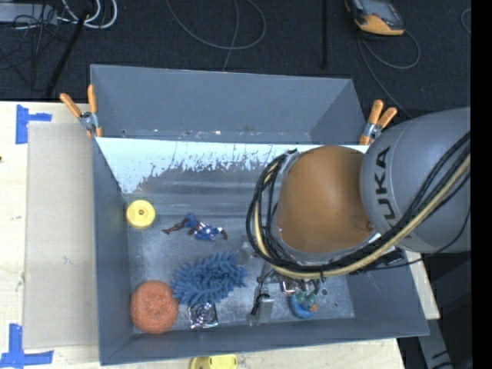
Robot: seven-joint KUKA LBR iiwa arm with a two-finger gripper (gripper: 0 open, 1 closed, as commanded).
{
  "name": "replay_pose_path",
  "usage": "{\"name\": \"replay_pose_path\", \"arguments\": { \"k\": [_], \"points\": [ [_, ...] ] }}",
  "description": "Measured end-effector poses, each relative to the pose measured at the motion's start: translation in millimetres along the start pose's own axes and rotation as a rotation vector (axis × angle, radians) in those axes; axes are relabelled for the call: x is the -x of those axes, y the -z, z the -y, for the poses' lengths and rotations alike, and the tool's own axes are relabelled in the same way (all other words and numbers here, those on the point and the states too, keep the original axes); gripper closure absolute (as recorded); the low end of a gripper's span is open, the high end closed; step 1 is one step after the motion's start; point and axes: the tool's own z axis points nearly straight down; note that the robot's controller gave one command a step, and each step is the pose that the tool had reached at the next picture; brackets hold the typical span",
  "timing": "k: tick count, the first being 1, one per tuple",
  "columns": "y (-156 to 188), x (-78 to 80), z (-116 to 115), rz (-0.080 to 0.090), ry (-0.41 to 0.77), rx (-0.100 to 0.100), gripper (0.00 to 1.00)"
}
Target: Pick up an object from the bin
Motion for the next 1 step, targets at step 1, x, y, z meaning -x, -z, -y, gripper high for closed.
{"name": "replay_pose_path", "arguments": {
  "k": [1],
  "points": [
    [4.2, 1.7, 0.5, 0.008, -0.003, 0.001, 0.0]
  ]
}}
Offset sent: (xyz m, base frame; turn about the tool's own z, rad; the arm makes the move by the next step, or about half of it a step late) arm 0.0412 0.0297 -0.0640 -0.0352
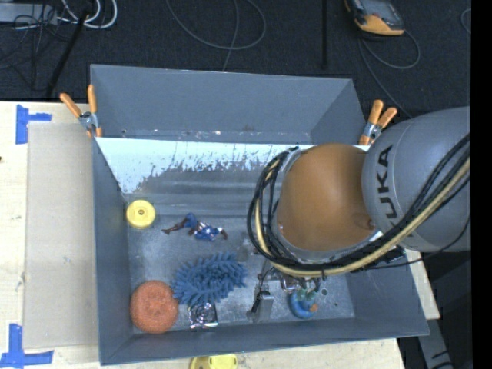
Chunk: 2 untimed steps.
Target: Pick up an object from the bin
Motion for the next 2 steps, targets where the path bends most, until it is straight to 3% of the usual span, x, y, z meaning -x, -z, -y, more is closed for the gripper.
{"name": "replay_pose_path", "arguments": {
  "k": [1, 2],
  "points": [
    [-48, 31.4, -22, 0.008, 0.031, 0.001, 0.0],
    [-95, 14.8, -60, 0.003, 0.052, 0.001, 1.0]
  ]
}}
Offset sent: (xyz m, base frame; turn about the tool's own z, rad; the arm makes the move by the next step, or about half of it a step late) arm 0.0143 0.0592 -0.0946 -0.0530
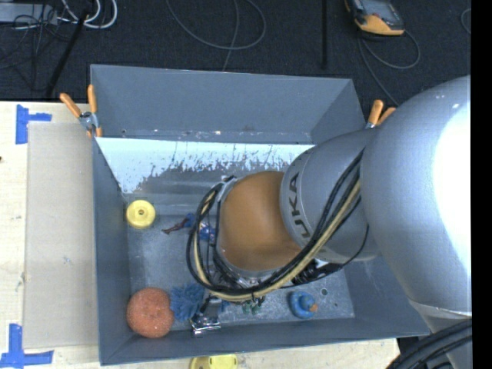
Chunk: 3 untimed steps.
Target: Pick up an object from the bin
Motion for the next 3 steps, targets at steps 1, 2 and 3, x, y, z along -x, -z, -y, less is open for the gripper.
{"name": "replay_pose_path", "arguments": {
  "k": [1, 2, 3],
  "points": [
    [0, 0.0, 0, 0.0, -0.001, 0.0, 1.0],
    [50, 7.3, 1, -0.008, 0.004, -0.002, 1.0],
    [52, 36.0, -3, 0.013, 0.008, 0.002, 1.0]
  ]
}}
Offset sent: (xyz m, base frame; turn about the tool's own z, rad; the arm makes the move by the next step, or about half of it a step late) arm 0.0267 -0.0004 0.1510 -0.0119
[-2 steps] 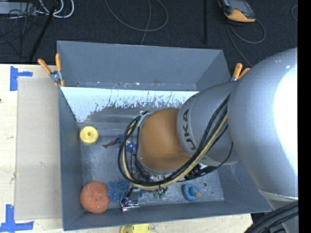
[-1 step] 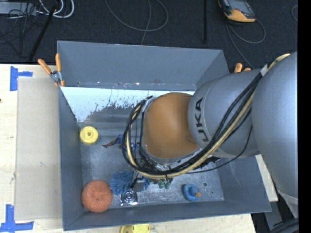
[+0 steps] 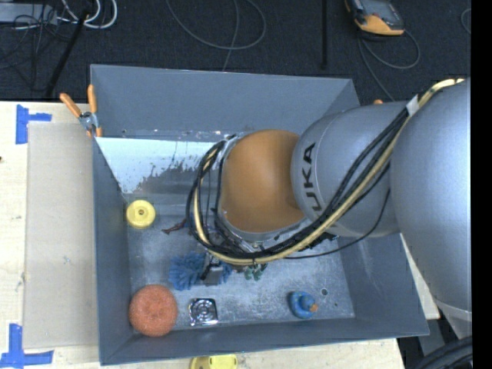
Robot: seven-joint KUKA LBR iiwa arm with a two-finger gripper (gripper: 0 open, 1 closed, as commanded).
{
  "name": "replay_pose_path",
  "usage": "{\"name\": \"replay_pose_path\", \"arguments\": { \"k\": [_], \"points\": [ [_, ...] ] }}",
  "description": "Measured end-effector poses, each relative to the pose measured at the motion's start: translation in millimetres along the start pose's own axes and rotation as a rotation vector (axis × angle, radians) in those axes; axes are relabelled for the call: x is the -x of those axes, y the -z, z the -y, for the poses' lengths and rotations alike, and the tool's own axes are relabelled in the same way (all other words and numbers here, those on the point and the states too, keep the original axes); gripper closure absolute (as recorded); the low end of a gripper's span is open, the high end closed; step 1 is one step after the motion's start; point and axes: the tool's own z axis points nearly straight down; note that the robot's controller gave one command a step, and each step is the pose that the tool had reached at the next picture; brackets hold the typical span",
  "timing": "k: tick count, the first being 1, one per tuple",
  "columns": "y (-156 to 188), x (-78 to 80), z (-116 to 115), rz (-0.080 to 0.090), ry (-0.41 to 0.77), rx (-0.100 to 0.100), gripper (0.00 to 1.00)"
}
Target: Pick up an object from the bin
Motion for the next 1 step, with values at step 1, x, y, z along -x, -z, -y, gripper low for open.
{"name": "replay_pose_path", "arguments": {
  "k": [1],
  "points": [
    [102.5, -26.7, -2.8, -0.014, 0.027, -0.003, 1.0]
  ]
}}
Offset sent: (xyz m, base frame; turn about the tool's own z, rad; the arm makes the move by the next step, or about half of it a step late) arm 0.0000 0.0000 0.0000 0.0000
